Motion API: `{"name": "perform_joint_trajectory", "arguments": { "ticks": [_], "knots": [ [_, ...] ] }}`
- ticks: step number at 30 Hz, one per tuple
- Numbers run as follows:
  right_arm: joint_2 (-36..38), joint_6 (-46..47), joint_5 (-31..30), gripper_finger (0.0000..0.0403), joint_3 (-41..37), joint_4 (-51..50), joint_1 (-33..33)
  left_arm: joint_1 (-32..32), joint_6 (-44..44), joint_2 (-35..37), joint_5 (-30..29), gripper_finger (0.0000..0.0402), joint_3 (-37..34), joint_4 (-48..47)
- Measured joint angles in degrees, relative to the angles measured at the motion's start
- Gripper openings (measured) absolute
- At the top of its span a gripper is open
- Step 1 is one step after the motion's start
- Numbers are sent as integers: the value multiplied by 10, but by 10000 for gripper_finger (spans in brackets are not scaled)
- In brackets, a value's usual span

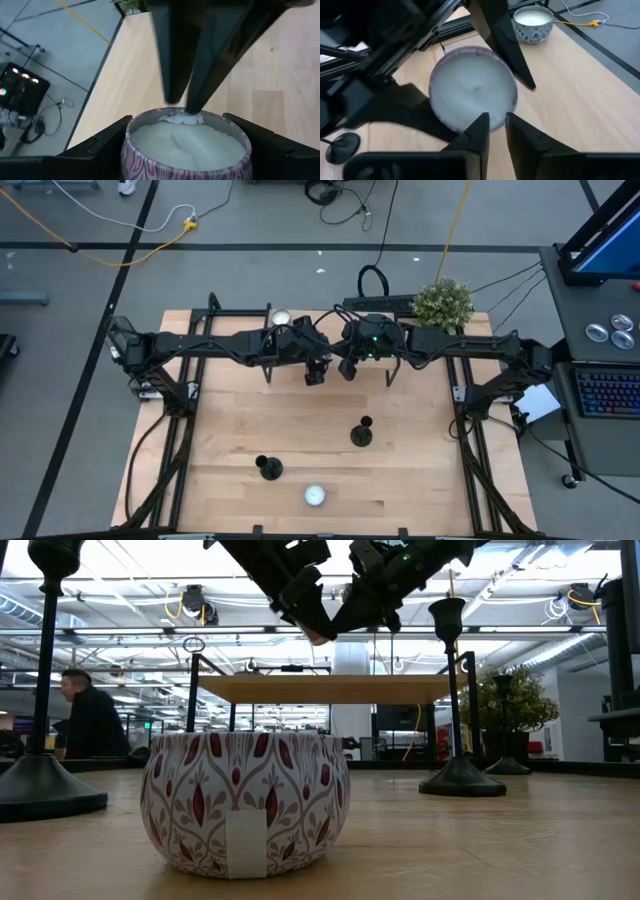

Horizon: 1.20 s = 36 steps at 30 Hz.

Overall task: Pick & Place candle stick holders
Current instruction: Put the pink scented candle on the shelf

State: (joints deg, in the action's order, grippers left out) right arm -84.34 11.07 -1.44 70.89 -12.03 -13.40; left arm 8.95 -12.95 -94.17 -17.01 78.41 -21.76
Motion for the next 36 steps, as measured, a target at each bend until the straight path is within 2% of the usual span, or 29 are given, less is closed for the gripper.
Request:
{"name": "perform_joint_trajectory", "arguments": {
  "ticks": [5, 9, 15, 23, 28, 33, 36],
  "knots": [
    [32, -16, -33, 81, 0, -56, -4, 1, 44, 0, -30, 293, 0, -15],
    [72, -50, -62, 88, 0, -97, -8, 1, 116, 0, -72, 291, 0, -25],
    [124, -114, -60, 89, 0, -127, -22, -1, 285, 0, -156, 291, 0, -35],
    [157, -202, -59, 89, 0, -167, -50, -32, 509, -7, -230, 291, 0, -73],
    [158, -236, -54, 89, 0, -172, -60, -65, 614, -14, -286, 291, 0, -115],
    [158, -245, -14, 89, 0, -170, -71, -96, 702, -17, -335, 291, -1, -203],
    [158, -249, -13, 89, 0, -169, -74, -107, 761, -24, -360, 291, -1, -266]
  ]
}}
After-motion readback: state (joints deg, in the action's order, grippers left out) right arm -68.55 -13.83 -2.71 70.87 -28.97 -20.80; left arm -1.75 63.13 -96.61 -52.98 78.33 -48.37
